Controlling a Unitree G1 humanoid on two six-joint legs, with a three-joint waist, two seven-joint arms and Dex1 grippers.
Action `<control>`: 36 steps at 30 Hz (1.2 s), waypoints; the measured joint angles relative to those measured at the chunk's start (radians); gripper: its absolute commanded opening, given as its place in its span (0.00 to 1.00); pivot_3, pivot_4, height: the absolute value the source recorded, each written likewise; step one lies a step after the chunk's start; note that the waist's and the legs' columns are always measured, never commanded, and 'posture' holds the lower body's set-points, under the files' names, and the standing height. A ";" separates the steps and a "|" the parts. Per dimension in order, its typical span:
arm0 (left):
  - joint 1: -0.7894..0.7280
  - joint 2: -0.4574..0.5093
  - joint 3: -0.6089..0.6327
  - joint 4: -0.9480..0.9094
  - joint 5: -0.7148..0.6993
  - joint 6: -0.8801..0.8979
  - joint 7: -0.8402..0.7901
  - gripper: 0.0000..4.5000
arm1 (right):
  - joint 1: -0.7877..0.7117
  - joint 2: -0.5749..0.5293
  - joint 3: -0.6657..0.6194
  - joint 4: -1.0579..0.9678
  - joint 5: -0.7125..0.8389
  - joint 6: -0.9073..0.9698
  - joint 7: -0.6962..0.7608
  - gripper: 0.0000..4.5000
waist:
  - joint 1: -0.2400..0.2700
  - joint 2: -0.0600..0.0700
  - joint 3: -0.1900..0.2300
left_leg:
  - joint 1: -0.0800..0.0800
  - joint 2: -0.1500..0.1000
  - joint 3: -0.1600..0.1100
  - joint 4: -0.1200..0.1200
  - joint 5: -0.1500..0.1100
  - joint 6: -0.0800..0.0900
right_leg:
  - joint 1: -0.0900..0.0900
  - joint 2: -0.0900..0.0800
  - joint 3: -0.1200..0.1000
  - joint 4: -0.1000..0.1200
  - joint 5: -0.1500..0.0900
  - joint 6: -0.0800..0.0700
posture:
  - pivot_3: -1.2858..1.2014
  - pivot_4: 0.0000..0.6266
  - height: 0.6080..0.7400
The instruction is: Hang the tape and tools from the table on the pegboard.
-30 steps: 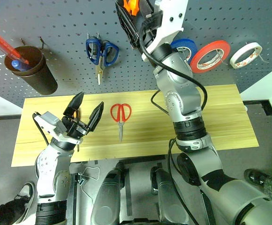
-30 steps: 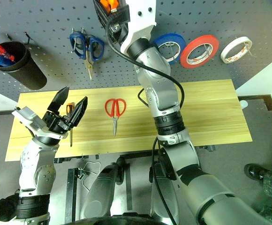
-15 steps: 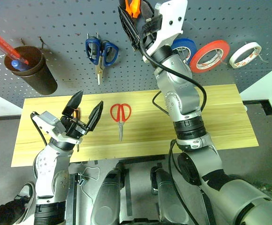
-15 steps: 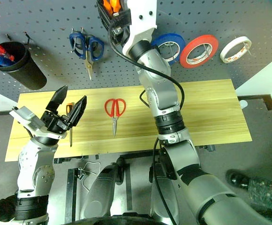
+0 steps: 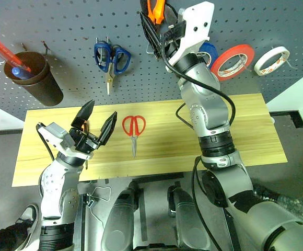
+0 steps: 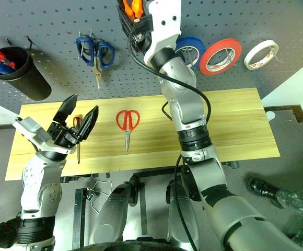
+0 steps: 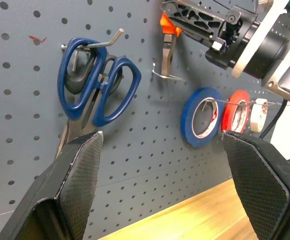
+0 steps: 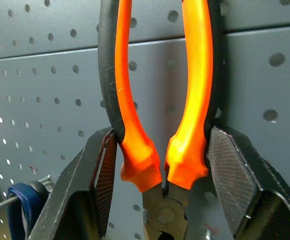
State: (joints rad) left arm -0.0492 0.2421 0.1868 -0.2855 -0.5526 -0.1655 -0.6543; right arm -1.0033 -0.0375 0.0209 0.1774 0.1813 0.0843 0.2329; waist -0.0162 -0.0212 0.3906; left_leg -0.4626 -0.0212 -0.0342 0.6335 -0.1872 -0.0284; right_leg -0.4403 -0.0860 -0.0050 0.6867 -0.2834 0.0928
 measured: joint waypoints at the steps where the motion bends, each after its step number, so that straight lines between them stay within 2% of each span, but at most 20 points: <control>1: 0.000 0.003 0.000 0.000 0.000 0.000 0.000 0.89 | 0.005 -0.001 0.000 -0.002 -0.001 0.003 -0.001 0.53 | 0.000 0.000 0.000 | 0.000 0.000 0.000 0.000 0.000 0.000 | 0.000 0.000 0.000 0.000 0.000 0.000 | 0.54 0.55 0.80; 15: -0.006 0.007 0.000 0.009 0.001 0.001 0.004 0.89 | 0.050 0.005 0.000 -0.046 0.000 0.076 -0.011 0.53 | 0.000 0.000 0.000 | 0.000 0.000 0.000 0.000 0.000 0.000 | 0.000 0.000 0.000 0.000 0.000 0.000 | 0.54 0.55 0.80; 16: -0.007 0.007 0.000 0.009 0.002 0.001 0.004 0.89 | 0.050 0.005 0.000 -0.047 0.000 0.079 -0.011 0.69 | 0.000 0.000 0.000 | 0.000 0.000 0.000 0.000 0.000 0.000 | 0.000 0.000 0.000 0.000 0.000 0.000 | 0.54 0.55 0.80; 21: -0.011 0.006 -0.001 0.009 0.009 0.000 0.005 0.89 | 0.050 0.006 -0.003 -0.061 0.011 0.086 -0.007 0.99 | 0.000 0.000 0.000 | 0.000 0.000 0.000 0.000 0.000 0.000 | 0.000 0.000 0.000 0.000 0.000 0.000 | 0.54 0.55 0.80; 31: -0.007 0.006 -0.004 0.009 0.011 0.000 0.004 0.89 | 0.047 0.005 -0.008 -0.072 0.019 0.110 -0.008 0.99 | 0.000 0.000 0.000 | 0.001 0.000 0.000 0.000 0.001 0.000 | 0.000 0.000 0.000 0.000 0.001 -0.001 | 0.54 0.54 0.80; 36: 0.058 0.032 -0.032 -0.009 -0.013 0.032 -0.044 0.89 | 0.054 -0.006 -0.008 -0.093 0.019 0.122 -0.006 0.99 | -0.001 0.000 0.000 | 0.000 0.000 0.000 0.000 0.001 0.000 | 0.000 0.000 0.000 0.000 0.001 -0.001 | 0.54 0.54 0.80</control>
State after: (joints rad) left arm 0.0092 0.2737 0.1543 -0.2943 -0.5652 -0.1332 -0.6984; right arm -0.9496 -0.0431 0.0130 0.0841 0.2001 0.2066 0.2265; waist -0.0167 -0.0212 0.3905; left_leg -0.4621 -0.0210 -0.0344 0.6331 -0.1861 -0.0285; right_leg -0.4402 -0.0859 -0.0048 0.6866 -0.2823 0.0922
